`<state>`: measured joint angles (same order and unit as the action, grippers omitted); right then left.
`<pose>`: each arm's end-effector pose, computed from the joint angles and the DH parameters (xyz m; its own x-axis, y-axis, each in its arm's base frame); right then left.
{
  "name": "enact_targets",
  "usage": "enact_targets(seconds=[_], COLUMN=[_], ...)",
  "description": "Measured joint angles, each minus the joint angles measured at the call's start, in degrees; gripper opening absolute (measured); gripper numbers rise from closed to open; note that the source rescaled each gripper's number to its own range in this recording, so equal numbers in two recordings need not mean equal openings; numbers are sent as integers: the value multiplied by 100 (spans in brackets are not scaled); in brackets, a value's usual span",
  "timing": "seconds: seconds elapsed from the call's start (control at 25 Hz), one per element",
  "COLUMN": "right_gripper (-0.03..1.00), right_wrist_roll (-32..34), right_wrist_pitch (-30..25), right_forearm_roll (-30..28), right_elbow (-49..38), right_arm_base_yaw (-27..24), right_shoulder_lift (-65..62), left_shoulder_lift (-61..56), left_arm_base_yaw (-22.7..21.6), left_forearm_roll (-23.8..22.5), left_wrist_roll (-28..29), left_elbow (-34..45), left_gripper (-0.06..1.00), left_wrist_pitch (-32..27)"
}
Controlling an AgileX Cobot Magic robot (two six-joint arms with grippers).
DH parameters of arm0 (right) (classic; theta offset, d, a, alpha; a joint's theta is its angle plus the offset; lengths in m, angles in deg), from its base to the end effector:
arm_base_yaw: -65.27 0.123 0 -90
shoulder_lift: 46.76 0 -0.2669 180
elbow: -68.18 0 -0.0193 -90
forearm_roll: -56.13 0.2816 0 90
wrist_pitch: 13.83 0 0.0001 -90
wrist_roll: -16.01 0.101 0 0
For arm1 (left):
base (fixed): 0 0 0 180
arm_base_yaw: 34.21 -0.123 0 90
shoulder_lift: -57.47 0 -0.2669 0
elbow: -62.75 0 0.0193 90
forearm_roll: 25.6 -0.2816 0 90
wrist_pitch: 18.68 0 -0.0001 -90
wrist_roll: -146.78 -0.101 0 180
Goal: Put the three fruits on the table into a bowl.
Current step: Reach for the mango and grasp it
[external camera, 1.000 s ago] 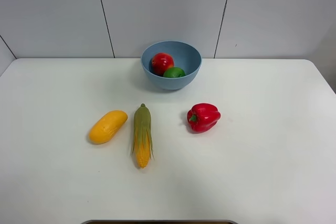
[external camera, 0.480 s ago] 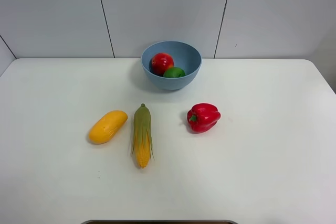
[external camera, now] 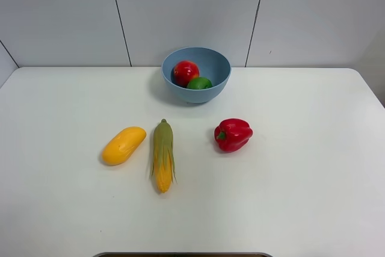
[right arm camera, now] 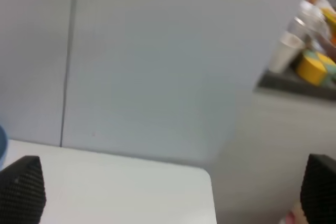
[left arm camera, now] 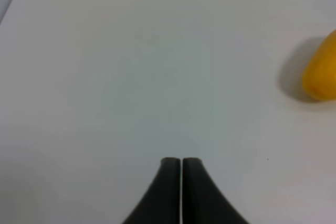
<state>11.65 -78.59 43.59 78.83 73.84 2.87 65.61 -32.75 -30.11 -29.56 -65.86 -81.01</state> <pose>0.0877 -0.0069 0.5347 -0.2299 -0.2030 -0.9518 0.0040 0.9778 -0.2095 0.0545 0.0057 0.2671 -0.5255 -0.0138 -0.8507 -0.0481 0.9988 0.0135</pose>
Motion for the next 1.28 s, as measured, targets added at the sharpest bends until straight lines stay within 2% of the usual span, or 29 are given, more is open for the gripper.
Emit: enact_targets(seconds=[0.16, 0.44, 0.6, 0.92, 1.16, 1.28], right_gripper=[98, 98, 98, 98, 98, 98], right_wrist_roll=[0, 155, 436, 520, 761, 786], right_wrist_pitch=[6, 6, 23, 69, 69, 92], right_forearm_roll=[421, 664, 692, 768, 949, 949], right_elbow=[-656, -2221, -3070, -4511, -5144, -5310], right_arm_base_yaw=[-479, -972, -988, -988, -954, -744], right_shoulder_lift=[-709, -1898, -2478, -3516, -4132, -4151], left_shoulder_lift=[0, 0, 0, 0, 0, 0], left_arm_base_yaw=[0, 0, 0, 0, 0, 0], left_forearm_roll=[0, 0, 0, 0, 0, 0], left_wrist_roll=[0, 0, 0, 0, 0, 0], left_elbow=[0, 0, 0, 0, 0, 0], left_gripper=[0, 0, 0, 0, 0, 0], left_wrist_pitch=[0, 0, 0, 0, 0, 0])
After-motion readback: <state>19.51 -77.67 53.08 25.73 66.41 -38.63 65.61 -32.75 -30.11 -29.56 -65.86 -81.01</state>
